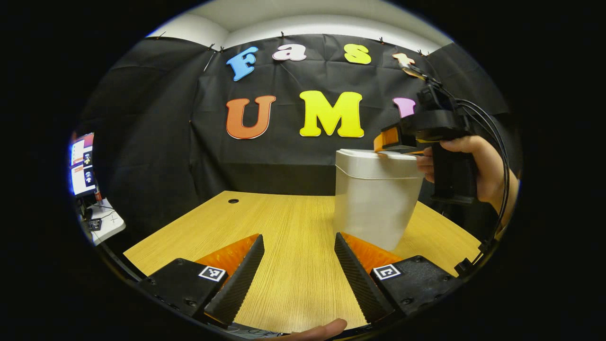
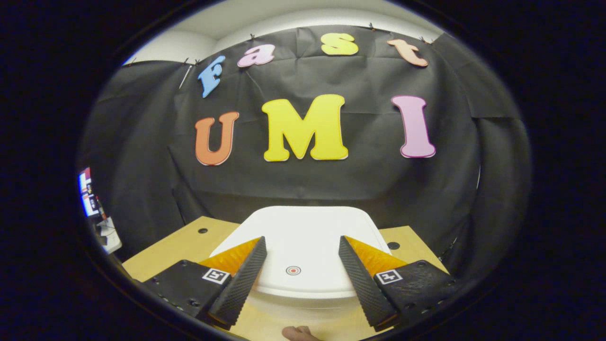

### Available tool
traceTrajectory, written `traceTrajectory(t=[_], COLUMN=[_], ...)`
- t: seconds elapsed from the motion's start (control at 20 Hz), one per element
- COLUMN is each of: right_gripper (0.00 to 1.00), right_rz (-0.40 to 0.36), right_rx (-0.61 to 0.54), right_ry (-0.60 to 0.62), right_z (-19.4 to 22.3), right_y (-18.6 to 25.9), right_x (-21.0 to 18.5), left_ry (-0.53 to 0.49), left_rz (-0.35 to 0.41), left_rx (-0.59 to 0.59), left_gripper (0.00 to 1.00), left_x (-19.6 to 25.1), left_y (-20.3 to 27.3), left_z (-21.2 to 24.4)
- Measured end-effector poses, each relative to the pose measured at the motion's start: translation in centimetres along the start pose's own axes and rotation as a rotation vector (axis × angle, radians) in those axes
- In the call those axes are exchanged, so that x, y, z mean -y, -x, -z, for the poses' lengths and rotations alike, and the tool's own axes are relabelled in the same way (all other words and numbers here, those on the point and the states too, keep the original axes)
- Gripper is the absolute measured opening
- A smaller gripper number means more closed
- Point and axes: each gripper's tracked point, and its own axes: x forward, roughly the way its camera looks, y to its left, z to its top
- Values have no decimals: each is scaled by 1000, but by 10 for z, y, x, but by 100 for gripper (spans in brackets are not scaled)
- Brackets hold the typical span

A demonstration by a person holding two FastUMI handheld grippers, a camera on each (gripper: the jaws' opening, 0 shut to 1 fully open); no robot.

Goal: Press the lid of the desktop garbage bin to open it, pick up the crumpled paper on the desktop and throw it into the bin, then pick up the pop can on the desktop and drop it into the bin, and finally close the garbage bin lid.

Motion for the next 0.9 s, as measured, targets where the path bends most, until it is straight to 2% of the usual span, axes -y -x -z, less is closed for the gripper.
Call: traceTrajectory(t=[0.2,0.4,0.7,0.8,0.9], right_gripper=[96,95,96,96,96], right_rz=[2,19,-33,-16,33], right_rx=[119,150,79,99,91], right_ry=[47,-19,-68,-59,-47], right_z=[6,20,61,64,75], right_y=[27,63,103,123,145], right_x=[6,13,14,25,41], left_ry=[0,-3,-26,-23,-16], left_rz=[-50,-61,-52,-43,-34], left_rx=[5,39,88,87,84], left_gripper=[97,97,97,97,97], left_x=[-14,-16,-13,-10,-6], left_y=[-1,-1,0,3,6], left_z=[-1,-10,-17,-16,-16])
